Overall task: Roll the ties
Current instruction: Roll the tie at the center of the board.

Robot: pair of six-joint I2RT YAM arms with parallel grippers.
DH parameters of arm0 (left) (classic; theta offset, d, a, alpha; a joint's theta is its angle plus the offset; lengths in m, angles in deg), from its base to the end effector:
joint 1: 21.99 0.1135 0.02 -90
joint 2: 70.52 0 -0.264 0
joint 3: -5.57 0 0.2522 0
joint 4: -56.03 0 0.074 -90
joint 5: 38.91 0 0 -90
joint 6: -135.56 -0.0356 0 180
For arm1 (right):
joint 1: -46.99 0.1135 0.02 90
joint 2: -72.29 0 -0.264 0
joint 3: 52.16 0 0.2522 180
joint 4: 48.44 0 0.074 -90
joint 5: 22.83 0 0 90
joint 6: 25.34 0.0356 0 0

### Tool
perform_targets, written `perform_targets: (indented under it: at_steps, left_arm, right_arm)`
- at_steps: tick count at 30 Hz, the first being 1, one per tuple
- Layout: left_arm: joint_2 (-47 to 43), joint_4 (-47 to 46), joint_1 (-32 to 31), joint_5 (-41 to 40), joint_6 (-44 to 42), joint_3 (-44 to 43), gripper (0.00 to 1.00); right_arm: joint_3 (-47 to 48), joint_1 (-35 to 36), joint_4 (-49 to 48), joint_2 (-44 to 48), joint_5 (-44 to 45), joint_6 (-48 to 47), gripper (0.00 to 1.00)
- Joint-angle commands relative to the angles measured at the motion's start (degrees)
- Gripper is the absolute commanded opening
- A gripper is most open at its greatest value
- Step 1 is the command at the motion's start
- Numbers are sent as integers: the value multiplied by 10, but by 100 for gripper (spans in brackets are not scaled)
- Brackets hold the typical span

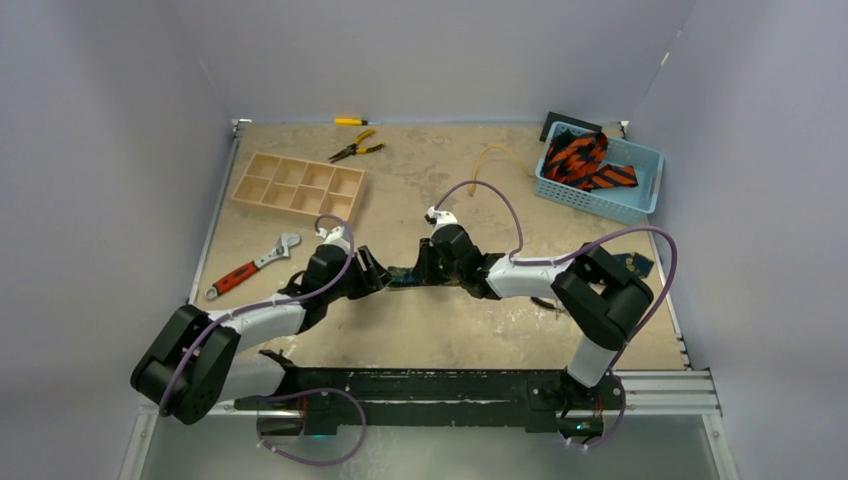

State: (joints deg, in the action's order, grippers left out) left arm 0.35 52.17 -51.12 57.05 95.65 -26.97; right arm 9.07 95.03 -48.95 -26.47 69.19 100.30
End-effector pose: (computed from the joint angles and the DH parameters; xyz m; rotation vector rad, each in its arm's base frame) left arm 0.1917 -0.1111 0.1446 -0.3583 2.2852 -0.8689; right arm 0.2334 0.2577 0.1548 -0.2309 2.3147 0.7427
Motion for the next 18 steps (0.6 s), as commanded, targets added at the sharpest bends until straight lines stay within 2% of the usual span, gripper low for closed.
perform_targets:
  at_steps: [1, 8, 18]
  left_arm:
    - [15, -81, 12, 55, 10, 7, 56]
    - [56, -139, 14, 79, 26, 18, 55]
    - [103, -174, 19, 85, 27, 22, 50]
  right_arm:
    - [4, -2, -28, 3, 3, -18, 22]
    - [2, -2, -30, -6, 2, -21, 22]
    - [1, -2, -38, -22, 2, -25, 22]
